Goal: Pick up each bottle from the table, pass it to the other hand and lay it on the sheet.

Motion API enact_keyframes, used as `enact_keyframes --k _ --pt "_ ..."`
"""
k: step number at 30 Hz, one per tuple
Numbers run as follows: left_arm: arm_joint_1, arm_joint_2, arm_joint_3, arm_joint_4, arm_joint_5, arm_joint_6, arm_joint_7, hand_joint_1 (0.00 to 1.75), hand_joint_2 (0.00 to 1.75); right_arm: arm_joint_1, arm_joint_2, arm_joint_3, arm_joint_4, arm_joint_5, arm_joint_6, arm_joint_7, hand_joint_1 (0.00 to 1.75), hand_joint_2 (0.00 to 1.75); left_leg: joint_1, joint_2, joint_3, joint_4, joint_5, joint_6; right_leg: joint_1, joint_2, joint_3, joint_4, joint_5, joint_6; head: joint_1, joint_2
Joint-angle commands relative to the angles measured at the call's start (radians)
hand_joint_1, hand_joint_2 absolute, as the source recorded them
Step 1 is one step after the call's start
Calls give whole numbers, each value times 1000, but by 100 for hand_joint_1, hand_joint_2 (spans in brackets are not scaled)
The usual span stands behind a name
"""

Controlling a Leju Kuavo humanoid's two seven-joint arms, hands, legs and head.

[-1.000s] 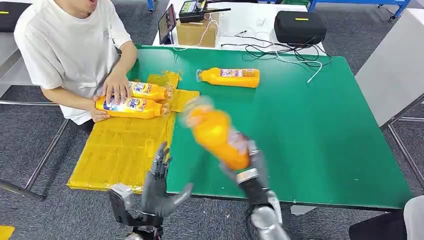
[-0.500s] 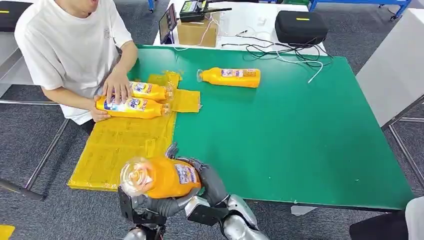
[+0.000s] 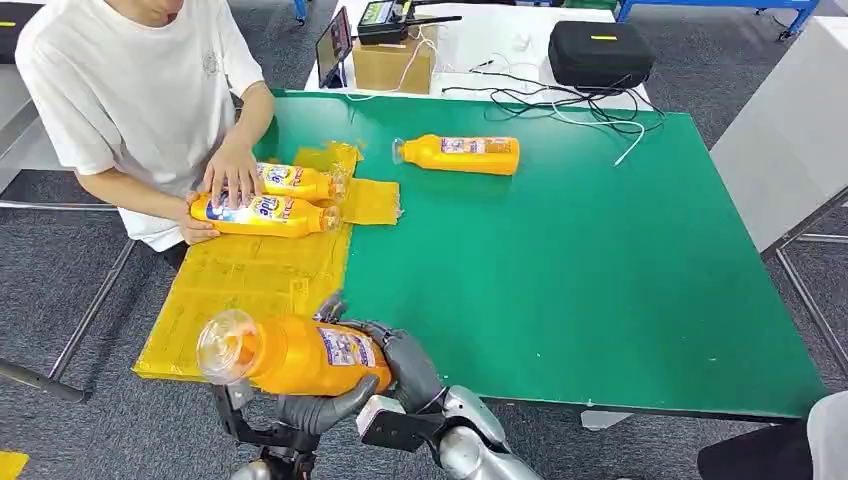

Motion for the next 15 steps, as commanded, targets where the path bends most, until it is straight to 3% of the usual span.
enact_keyframes --k 1,3,12,15 --pt "-18 -25 -48 -152 73 -179 -44 175 175 52 0 9 77 -29 62 34 0 0 1 -5 2 0 -1 -1 2 -5 4 -1 -2 -2 0 0" --pt "-33 8 -64 -149 65 -205 -61 175 175 61 0 -18 57 -43 55 27 0 0 0 -4 0 0 0 -1 0 -4 1 0 -1 -1 0 0" --pt "-41 -27 -32 -132 138 -242 -13 175 175 96 8 -158 -78 -87 -39 -20 0 0 1 -4 0 0 0 -1 1 -5 1 0 -1 -1 0 0" --pt "-66 -30 5 -95 71 -148 19 175 175 120 16 -212 -138 -110 -102 -45 0 0 1 -4 0 0 0 -1 1 -5 1 0 -1 -1 0 0"
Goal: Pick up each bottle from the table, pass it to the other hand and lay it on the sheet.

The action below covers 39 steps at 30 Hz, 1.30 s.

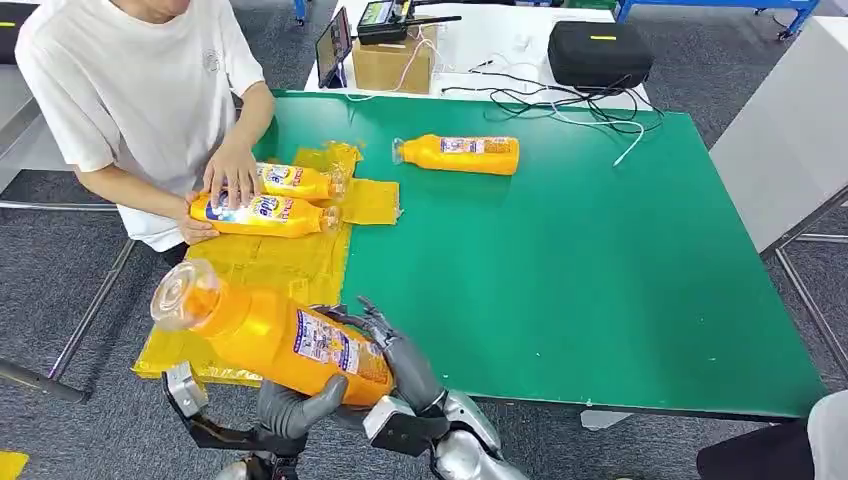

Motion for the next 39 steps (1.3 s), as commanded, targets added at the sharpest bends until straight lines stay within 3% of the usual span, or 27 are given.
enact_keyframes --k 1,3,4,5,6,7,8,16,19,22,24,26,33,36,37,38,39 --pt "-118 -37 -3 29 -145 160 35 175 175 75 5 -166 -88 -50 -114 -8 0 0 0 -5 0 0 0 0 0 -5 1 0 -1 -1 0 0" --pt "-155 -34 22 85 -183 212 30 175 175 80 1 -171 -103 -61 -121 -7 0 0 0 -7 0 0 0 -1 0 -6 3 0 -1 -1 0 0" --pt "-198 -49 56 154 -383 478 2 175 175 87 3 -178 -116 -70 -165 -15 0 0 0 -6 0 0 1 -1 0 -5 2 0 -1 -1 0 0" --pt "-235 -47 64 209 -486 592 -52 175 175 85 0 -171 -122 -73 -179 -25 0 0 0 -8 2 -1 1 -1 1 -7 5 -1 -1 -2 0 0" --pt "-252 -45 72 236 -482 592 -60 175 175 83 -1 -169 -123 -75 -180 -25 0 0 0 -8 1 -1 1 -1 0 -6 4 -1 -1 -1 0 0" --pt "-300 -48 111 331 -654 811 -126 175 175 76 2 -172 -125 -109 -197 -39 0 0 0 -9 2 -2 1 -1 0 -7 6 -1 -1 -2 1 0" --pt "-323 -46 141 382 -694 874 -151 175 175 69 2 -170 -123 -122 -206 -43 0 0 0 -9 1 -1 2 -1 0 -7 5 -1 0 -2 0 0" --pt "-398 -103 362 588 -1020 898 -144 175 175 41 4 -186 -81 -174 -233 -51 0 0 0 -5 3 -1 2 -1 1 -4 6 -1 0 -1 0 0" --pt "-444 -139 516 649 -1340 898 -84 175 175 46 3 -201 -84 -185 -230 -56 0 0 0 -6 2 -1 2 -1 0 -4 5 0 0 -1 0 0" --pt "-466 -131 583 664 -1588 898 -13 175 175 52 1 -207 -91 -194 -215 -48 0 0 1 -6 2 -1 2 -2 1 -4 6 0 0 -2 0 0" --pt "-487 -102 581 722 -1705 898 70 175 175 62 2 -210 -99 -195 -209 -39 0 0 1 -4 3 -1 1 -2 1 -3 6 0 0 -2 0 0" --pt "-508 -56 523 812 -1866 898 229 175 175 98 -4 -214 -138 -181 -201 -29 0 0 1 -5 3 -1 2 -2 1 -4 6 0 0 -2 0 0" --pt "-611 15 421 1046 -1866 873 376 175 175 113 6 -260 -123 -185 -196 -18 0 0 1 -8 2 -2 2 -2 1 -6 5 0 -1 -2 0 0" --pt "-654 21 432 1098 -1767 811 383 175 175 90 19 -279 -75 -186 -180 -22 0 0 1 -6 1 0 2 -1 1 -5 4 1 0 -1 0 0" --pt "-664 20 440 1110 -1745 790 383 119 175 80 22 -282 -60 -187 -178 -21 0 0 1 -7 1 0 2 -2 1 -6 5 1 0 -2 0 0" --pt "-684 12 475 1136 -1670 712 381 0 0 73 41 -310 -38 -194 -186 -15 0 0 1 -7 1 -1 2 -1 1 -5 4 1 0 -1 0 0" --pt "-688 10 477 1143 -1647 674 380 0 0 73 46 -319 -34 -183 -196 -15 0 0 1 -7 2 -1 2 -2 1 -5 5 0 0 -2 0 0"
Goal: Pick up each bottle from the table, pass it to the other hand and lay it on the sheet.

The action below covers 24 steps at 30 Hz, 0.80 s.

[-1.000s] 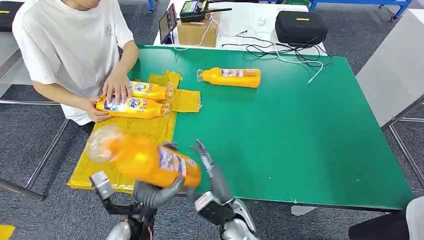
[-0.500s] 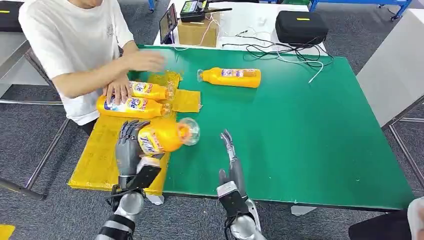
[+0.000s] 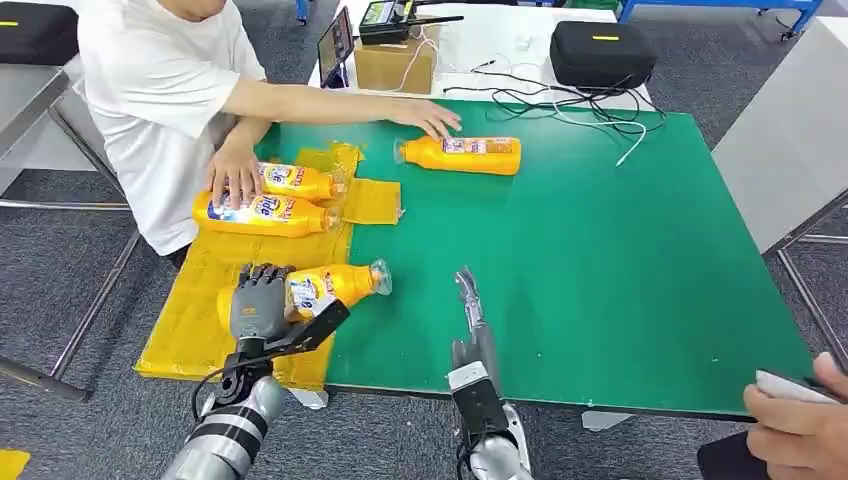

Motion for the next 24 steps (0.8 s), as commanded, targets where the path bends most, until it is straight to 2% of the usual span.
enact_keyframes --k 1,5,6,7,8,11,17,21,22,24 --pt "-159 46 3 276 199 -199 9 0 0 -43 37 -100 109 5 -1 8 0 0 0 -1 2 -1 0 -1 0 -2 3 0 0 -2 1 0" --pt "-151 58 -56 245 280 -395 -14 0 0 -39 40 -139 86 17 28 3 0 0 0 0 3 -1 0 -1 0 -1 4 -1 0 -2 0 0" --pt "-148 61 -66 237 291 -418 -12 0 175 -39 41 -145 84 18 33 4 0 0 0 -1 4 -1 1 -1 0 -2 5 -1 0 -2 0 0" --pt "-148 61 -66 237 291 -418 -12 0 175 -39 41 -145 84 18 33 4 0 0 0 -5 6 -1 1 -1 0 -6 7 0 -1 -1 0 0" --pt "-132 67 -101 206 331 -483 -2 0 175 -34 42 -152 77 33 47 10 0 0 0 -4 8 -2 1 -1 0 -4 9 -1 0 -2 0 0" --pt "-110 70 -160 166 384 -541 -7 0 175 -19 42 -152 63 52 56 8 0 0 0 -6 10 -2 2 -1 0 -6 12 -1 -1 -2 0 0" --pt "-103 74 -232 110 496 -583 -34 0 175 -28 42 -173 78 49 56 9 0 0 0 -7 13 -2 4 0 0 -6 15 -2 0 -2 0 0" --pt "-60 76 -304 -17 595 -528 -84 0 175 -16 36 -170 79 62 48 2 0 0 -1 -7 13 -3 4 -1 -1 -7 15 -2 0 -2 0 0" --pt "-50 77 -327 -53 608 -526 -63 0 175 -12 34 -169 75 63 49 1 0 0 0 -8 14 -2 4 0 0 -7 17 -1 0 -2 0 0" --pt "-14 58 -329 -161 716 -458 -133 0 175 -1 31 -171 62 78 14 -11 0 0 -1 -8 13 -2 4 0 -1 -8 16 -1 0 -2 0 0"
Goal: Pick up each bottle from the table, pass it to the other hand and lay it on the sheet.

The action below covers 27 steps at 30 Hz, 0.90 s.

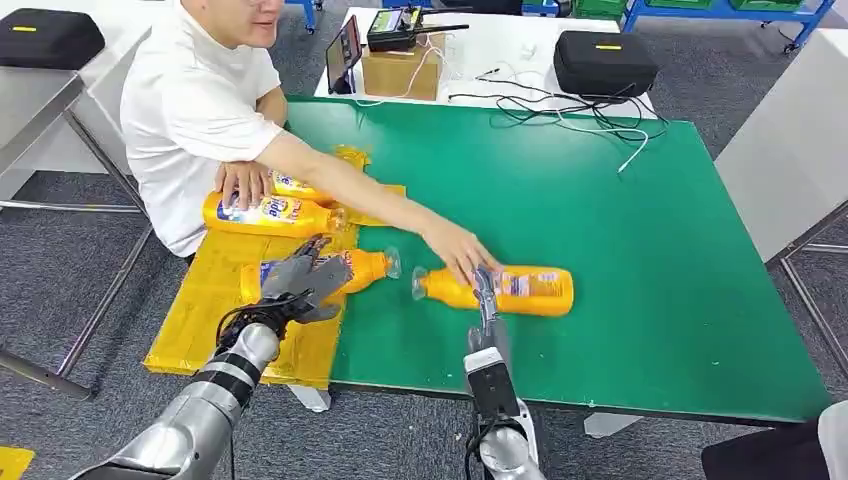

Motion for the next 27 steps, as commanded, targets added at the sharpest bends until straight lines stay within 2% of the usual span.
enact_keyframes --k 1,3,4,5,6,7,8,9,13,15,17,19,20,21,22,23,24,27 --pt "137 4 -168 -278 223 104 -66 0 175 9 -13 -28 24 30 -50 -19 0 0 0 3 0 -2 -1 -1 1 2 -1 -1 0 -2 0 0" --pt "157 -21 -166 -391 359 178 -151 0 175 4 -22 -3 27 89 -132 -54 0 0 1 3 -1 -1 -1 -1 1 2 -2 -1 0 -2 0 0" --pt "157 -13 -190 -422 372 184 -120 0 175 0 -23 2 30 86 -137 -52 0 0 1 1 -4 1 -1 -1 1 0 -4 0 0 -1 0 0" --pt "165 -30 -169 -467 416 250 -193 0 175 -7 -40 32 34 156 -200 -61 0 0 1 1 -6 2 -1 -1 1 -1 -7 1 -1 -2 0 0" --pt "169 -30 -178 -506 433 308 -240 0 175 -13 -53 62 44 200 -246 -61 0 175 1 0 -8 2 -1 -1 1 -1 -9 1 -1 -1 0 0" --pt "180 -39 -169 -562 457 361 -274 0 175 -10 -55 50 44 289 -289 -61 0 175 1 2 -10 2 -1 -1 1 0 -11 2 -1 -2 0 0" --pt "201 -49 -164 -636 553 364 -271 0 175 40 -10 -99 -85 543 -289 -61 0 175 1 3 -10 2 -2 -1 2 1 -11 1 -1 -2 0 0" --pt "218 -58 -156 -685 614 383 -265 0 175 64 16 -176 -148 703 -289 -61 0 175 1 3 -12 1 -1 -1 1 0 -13 0 0 -1 0 0" --pt "218 -58 -156 -685 614 383 -265 0 175 64 16 -176 -148 703 -289 -61 0 175 1 3 -13 2 -2 -1 1 -1 -14 2 -2 -1 0 0" --pt "261 -66 -144 -751 666 462 -318 0 175 67 32 -264 -147 818 -289 -61 0 175 1 3 -12 1 -2 -1 1 0 -13 1 -1 -1 0 0" --pt "353 -42 -146 -879 725 488 -316 0 175 47 49 -426 -137 1010 -289 -61 0 175 1 3 -13 2 -2 -1 1 0 -14 1 -1 -1 0 0" --pt "429 -23 -147 -952 721 490 -320 0 175 10 12 -480 -39 1059 -289 -30 0 175 0 7 -12 1 -2 -1 1 3 -14 0 0 -1 0 0" --pt "438 -22 -146 -963 727 494 -316 0 175 -11 -46 -470 11 1007 -289 -34 0 175 0 9 -11 -1 -2 -1 0 5 -13 -2 0 -1 0 0" --pt "479 -31 -123 -983 688 537 -330 0 175 -50 -91 -417 112 1116 -289 116 0 175 0 11 -10 -1 -3 -1 1 7 -13 -1 0 -1 0 0" --pt "491 -37 -111 -980 683 542 -334 0 175 -90 -142 -374 183 1112 -289 164 0 175 0 11 -8 -3 -2 0 1 7 -11 -4 1 -1 0 0" --pt "490 -39 -106 -968 674 546 -338 0 175 -116 -160 -358 210 1080 -289 180 0 175 1 11 -8 -3 -2 -1 1 7 -11 -4 1 -1 -1 0" --pt "480 -41 -106 -936 667 538 -338 0 175 -187 -199 -303 315 1073 -289 220 0 175 1 11 -8 -3 -2 0 1 8 -11 -5 2 -1 0 0" --pt "460 -49 -108 -893 666 535 -340 0 175 -280 -225 -238 445 1024 -289 245 0 175 0 10 -13 0 -2 0 0 7 -14 -1 1 0 0 0"
